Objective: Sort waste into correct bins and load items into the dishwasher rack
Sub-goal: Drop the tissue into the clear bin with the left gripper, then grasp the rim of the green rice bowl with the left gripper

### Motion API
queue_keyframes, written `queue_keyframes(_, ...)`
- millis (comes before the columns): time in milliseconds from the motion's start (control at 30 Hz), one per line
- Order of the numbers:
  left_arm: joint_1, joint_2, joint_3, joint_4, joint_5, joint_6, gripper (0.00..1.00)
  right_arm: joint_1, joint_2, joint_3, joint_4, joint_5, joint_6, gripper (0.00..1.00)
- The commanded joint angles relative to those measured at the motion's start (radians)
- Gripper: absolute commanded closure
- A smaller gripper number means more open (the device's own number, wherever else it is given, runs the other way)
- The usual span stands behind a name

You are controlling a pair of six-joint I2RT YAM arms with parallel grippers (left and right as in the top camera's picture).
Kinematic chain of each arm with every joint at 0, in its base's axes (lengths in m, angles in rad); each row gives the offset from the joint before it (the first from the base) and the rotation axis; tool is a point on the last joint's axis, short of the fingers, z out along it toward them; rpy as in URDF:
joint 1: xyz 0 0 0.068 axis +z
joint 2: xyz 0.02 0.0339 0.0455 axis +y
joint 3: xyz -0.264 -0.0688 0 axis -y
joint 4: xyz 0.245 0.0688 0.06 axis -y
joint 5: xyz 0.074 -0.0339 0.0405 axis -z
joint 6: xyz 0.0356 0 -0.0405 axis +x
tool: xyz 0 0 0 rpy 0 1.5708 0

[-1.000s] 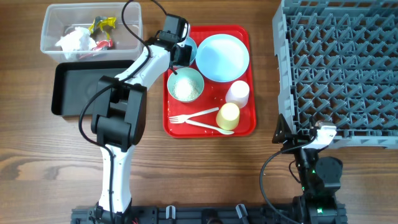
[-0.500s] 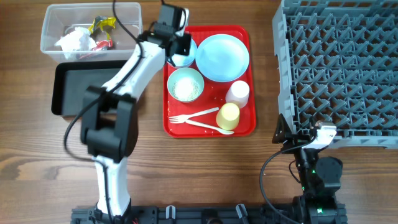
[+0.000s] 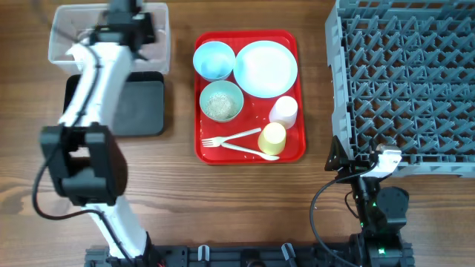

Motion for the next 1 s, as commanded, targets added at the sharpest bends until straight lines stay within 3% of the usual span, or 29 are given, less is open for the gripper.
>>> queue_keyframes(0, 0.127, 0.033, 0.001, 0.019, 0.019, -0.111, 0.94, 0.001, 0.006, -0.001, 0.002, -0.016, 0.011, 0.0)
queue_keyframes(33, 0.155, 0.043, 0.001, 0.027, 0.059, -0.111, 0.82, 0.001, 0.006, -0.001, 0.002, -0.016, 0.011, 0.0)
queue_keyframes(67, 0.177, 0.048, 0.001, 0.031, 0.095, -0.111, 0.62, 0.001, 0.006, -0.001, 0.002, -0.016, 0.011, 0.0)
queue_keyframes(100, 0.193, 0.051, 0.001, 0.034, 0.122, -0.111, 0.32, 0.001, 0.006, -0.001, 0.002, -0.016, 0.011, 0.0)
queue_keyframes(133, 0.207, 0.051, 0.001, 0.034, 0.151, -0.111, 0.15, 0.001, 0.006, -0.001, 0.002, -0.016, 0.012, 0.0)
queue_keyframes(200, 0.22, 0.051, 0.001, 0.036, 0.178, -0.111, 0.02, 0.001, 0.006, -0.001, 0.002, -0.016, 0.027, 0.0)
queue_keyframes(333, 0.203, 0.05, 0.001, 0.018, 0.232, -0.101, 0.0, 0.001, 0.006, -0.001, 0.002, -0.016, 0.038, 0.0)
queue_keyframes(467, 0.144, -0.003, 0.001, -0.041, 0.398, -0.066, 0.0, 0.001, 0.006, -0.001, 0.002, -0.016, 0.037, 0.0)
queue_keyframes(733, -0.109, -0.108, 0.001, -0.246, 0.395, 0.007, 0.01, 0.001, 0.006, -0.001, 0.002, -0.016, 0.037, 0.0)
queue_keyframes(800, -0.178, -0.103, 0.001, -0.32, 0.377, 0.006, 0.06, 0.001, 0.006, -0.001, 0.002, -0.016, 0.037, 0.0)
queue_keyframes(867, -0.269, -0.102, 0.001, -0.428, 0.374, -0.023, 0.17, 0.001, 0.006, -0.001, 0.002, -0.016, 0.037, 0.0)
queue_keyframes(967, -0.349, -0.102, 0.001, -0.502, 0.374, -0.044, 0.17, 0.001, 0.006, -0.001, 0.002, -0.016, 0.037, 0.0)
